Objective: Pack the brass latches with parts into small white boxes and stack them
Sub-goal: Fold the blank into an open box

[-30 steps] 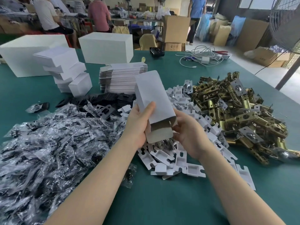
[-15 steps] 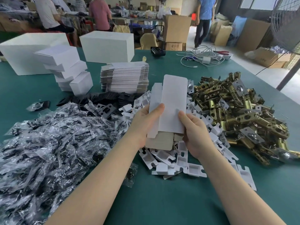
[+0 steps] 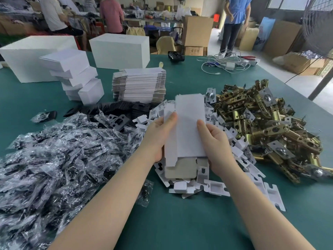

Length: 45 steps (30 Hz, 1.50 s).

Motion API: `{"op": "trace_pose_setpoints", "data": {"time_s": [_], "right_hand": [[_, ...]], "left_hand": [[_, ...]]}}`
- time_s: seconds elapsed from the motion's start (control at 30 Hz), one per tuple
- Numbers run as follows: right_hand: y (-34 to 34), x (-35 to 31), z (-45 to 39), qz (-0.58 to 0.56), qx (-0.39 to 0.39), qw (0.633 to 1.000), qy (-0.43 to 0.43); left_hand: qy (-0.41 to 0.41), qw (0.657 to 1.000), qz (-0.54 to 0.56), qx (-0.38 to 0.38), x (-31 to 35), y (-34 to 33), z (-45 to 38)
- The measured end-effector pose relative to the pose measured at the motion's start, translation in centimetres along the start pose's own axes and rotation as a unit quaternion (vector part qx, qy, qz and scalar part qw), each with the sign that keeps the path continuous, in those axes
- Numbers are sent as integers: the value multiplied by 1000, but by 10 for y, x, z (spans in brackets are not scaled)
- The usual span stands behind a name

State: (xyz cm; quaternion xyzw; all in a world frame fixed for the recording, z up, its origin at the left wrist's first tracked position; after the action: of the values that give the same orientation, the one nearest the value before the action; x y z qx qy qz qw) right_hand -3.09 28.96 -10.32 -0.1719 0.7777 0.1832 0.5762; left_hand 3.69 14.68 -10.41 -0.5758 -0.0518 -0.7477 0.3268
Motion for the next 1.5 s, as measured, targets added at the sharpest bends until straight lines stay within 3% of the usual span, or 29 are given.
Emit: {"op": "trace_pose_setpoints", "data": {"time_s": [0.1, 0.2, 0.37, 0.47, 0.63, 0.73, 1.0, 1.4, 1.5], "right_hand": [[1, -3, 0, 18, -5, 1000, 19], [9, -4, -1, 60, 58, 995, 57], [19, -6, -3, 27, 91, 993, 75], [12, -3, -6, -84, 60, 994, 21], [3, -10, -5, -142, -5, 989, 44], [2, -9, -4, -180, -36, 982, 46], [11, -19, -5, -232, -70, 969, 48], [13, -17, -3, -168, -153, 973, 26], [13, -20, -4, -113, -137, 983, 54]], "left_hand": [[13, 999, 32, 42, 1, 9, -3], [-21, 1000, 11, 4, 7, 6, -3], [-88, 981, -151, -84, 8, 0, -2], [-97, 968, -209, -94, 11, -4, -1], [-80, 983, -139, -89, 18, -8, 6], [-42, 988, -51, -140, 22, -7, 11], [3, 952, -40, -302, 27, -5, 24], [-13, 968, -132, -212, 27, 3, 22], [-42, 971, -146, -186, 28, 0, 21]]}}
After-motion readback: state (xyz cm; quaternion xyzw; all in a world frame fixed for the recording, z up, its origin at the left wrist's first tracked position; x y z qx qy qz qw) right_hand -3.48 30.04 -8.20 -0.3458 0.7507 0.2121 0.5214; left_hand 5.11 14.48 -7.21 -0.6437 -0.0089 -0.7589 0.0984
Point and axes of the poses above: each hand's wrist, its own z-axis away from the middle knuckle, its own y-axis out of the back of the hand, x = y × z, the point moved 6 cm from there along -z, towards the middle knuckle, and after that the axes turned 13 degrees about y, right-handed, at the moved point
